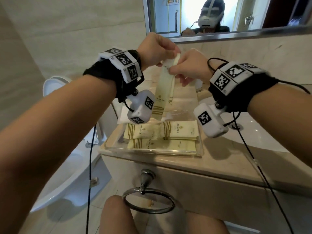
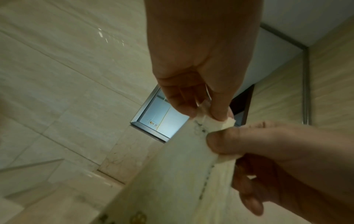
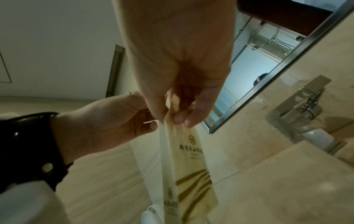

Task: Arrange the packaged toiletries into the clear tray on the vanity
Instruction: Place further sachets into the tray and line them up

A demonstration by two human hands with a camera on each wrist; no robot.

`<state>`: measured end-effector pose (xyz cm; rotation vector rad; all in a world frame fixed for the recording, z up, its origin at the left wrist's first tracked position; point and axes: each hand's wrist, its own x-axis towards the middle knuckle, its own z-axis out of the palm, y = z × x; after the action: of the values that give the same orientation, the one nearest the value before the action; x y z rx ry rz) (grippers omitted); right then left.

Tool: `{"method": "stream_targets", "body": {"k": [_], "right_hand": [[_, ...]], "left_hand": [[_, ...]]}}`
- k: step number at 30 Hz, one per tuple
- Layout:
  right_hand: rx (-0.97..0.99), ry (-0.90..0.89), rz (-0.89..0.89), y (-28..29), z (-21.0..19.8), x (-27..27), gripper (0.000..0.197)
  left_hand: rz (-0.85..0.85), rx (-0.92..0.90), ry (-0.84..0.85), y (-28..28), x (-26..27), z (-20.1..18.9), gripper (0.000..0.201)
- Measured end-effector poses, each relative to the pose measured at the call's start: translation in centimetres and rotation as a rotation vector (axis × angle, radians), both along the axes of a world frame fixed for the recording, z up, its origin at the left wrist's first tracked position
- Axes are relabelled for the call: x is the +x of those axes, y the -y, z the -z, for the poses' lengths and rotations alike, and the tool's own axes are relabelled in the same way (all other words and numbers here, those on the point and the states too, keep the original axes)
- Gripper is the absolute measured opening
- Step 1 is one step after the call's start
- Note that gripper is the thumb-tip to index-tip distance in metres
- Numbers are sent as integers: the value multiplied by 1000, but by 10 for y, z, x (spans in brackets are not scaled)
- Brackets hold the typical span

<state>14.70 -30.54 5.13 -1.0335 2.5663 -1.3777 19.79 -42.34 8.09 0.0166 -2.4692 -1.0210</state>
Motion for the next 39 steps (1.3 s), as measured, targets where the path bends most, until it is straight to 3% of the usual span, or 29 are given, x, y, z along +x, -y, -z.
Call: {"method": "stream_targets", "body": {"k": [4, 8, 12, 17, 20, 23, 27, 31, 39], "right_hand": [[-95, 88, 124, 0, 3, -9, 24], [-286, 284, 195, -8, 6, -20, 23], [-377, 410, 218, -18, 14, -27, 21], [-338, 433, 175, -26, 25, -29, 21], [-337, 398, 166, -38, 26, -32, 19], [-345, 303, 297, -53, 28, -39, 6], [-295, 219, 457, -60, 38, -53, 23], [-267, 211, 440, -56, 44, -53, 26], [-243, 198, 390, -50, 45, -51, 21]], "left_hand": [[-48, 17, 20, 1, -2, 3, 9], [-92, -12, 335, 13, 4, 18, 27], [-34, -109, 557, 17, 11, 41, 15], [-14, -89, 565, 19, 10, 58, 17], [-92, -161, 590, 30, 8, 57, 16], [-182, -299, 631, 42, 11, 57, 29], [-98, -357, 683, 37, 12, 65, 30], [-70, -364, 696, 28, 3, 73, 26], [-208, -366, 680, 41, 0, 76, 22]]}}
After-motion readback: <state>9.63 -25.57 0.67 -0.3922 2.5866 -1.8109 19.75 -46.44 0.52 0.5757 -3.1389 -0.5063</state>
